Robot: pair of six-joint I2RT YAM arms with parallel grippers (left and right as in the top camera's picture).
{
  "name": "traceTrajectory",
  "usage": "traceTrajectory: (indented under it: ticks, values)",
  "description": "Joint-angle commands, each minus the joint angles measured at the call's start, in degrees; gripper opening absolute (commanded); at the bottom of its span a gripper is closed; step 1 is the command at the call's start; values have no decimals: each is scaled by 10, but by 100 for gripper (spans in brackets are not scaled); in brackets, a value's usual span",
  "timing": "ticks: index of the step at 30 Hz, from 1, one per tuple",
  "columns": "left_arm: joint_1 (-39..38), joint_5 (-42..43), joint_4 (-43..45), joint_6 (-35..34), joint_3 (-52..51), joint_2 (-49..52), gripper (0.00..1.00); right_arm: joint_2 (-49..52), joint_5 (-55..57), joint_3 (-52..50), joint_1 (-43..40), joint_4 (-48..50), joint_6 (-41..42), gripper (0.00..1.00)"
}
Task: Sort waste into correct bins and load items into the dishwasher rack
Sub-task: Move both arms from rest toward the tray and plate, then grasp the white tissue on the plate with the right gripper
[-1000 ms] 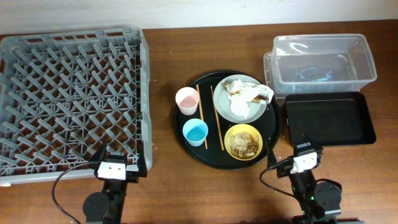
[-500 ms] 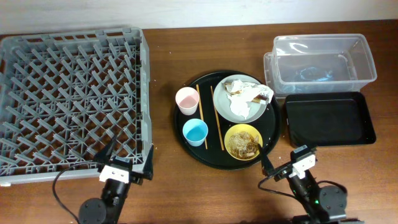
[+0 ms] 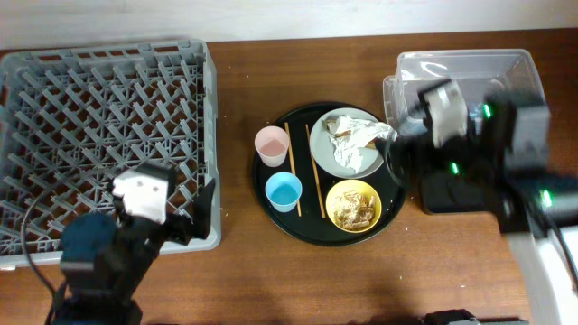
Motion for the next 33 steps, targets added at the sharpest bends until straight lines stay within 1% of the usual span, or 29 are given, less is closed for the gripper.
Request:
traceTrajectory:
  ticks: [1,2,3,4,6,8,9,10,13,14,17,19,22,27,33]
  values:
    - [-44,-7,-16,3,56,69,100,104,-31,43,3,1,9,98]
    - [-54,-7,-12,3,57,86,100,132,-45,43,3,5,3,98]
    - [-56,-4,-6,3,57,107,100,169,-60,43,3,10,-26,98]
    - [-56,-7,-7,3,57,123,100,193,-64,43,3,15,-38,98]
    - [-56,7,-1,2,57,156,100,236,-64,43,3,37,-34,99]
    - [-56,9,0,3,57,178,100,265,-36,43,5,70,-20,98]
    - [-56,8,3,2,57,196,100,284,40,43,17,92,-21,98]
    - [-56,9,6,-2,57,213,100,304,152,43,46,107,-21,98]
    - [-56,9,5,-2,57,241,100,333,298,43,102,117,-28,98]
    - [-56,9,5,-2,57,251,100,341,306,43,120,124,-28,98]
    - [-56,9,5,-2,57,269,100,348,293,43,135,146,-30,100]
    - [-56,9,5,-2,57,271,100,358,262,43,134,143,-68,99]
    - [-56,9,5,-2,57,275,100,388,235,43,134,143,-83,98]
    - [-56,9,5,-2,57,296,100,443,213,43,133,141,-83,98]
    - [-56,9,5,-2,57,316,100,486,187,43,99,149,-83,98]
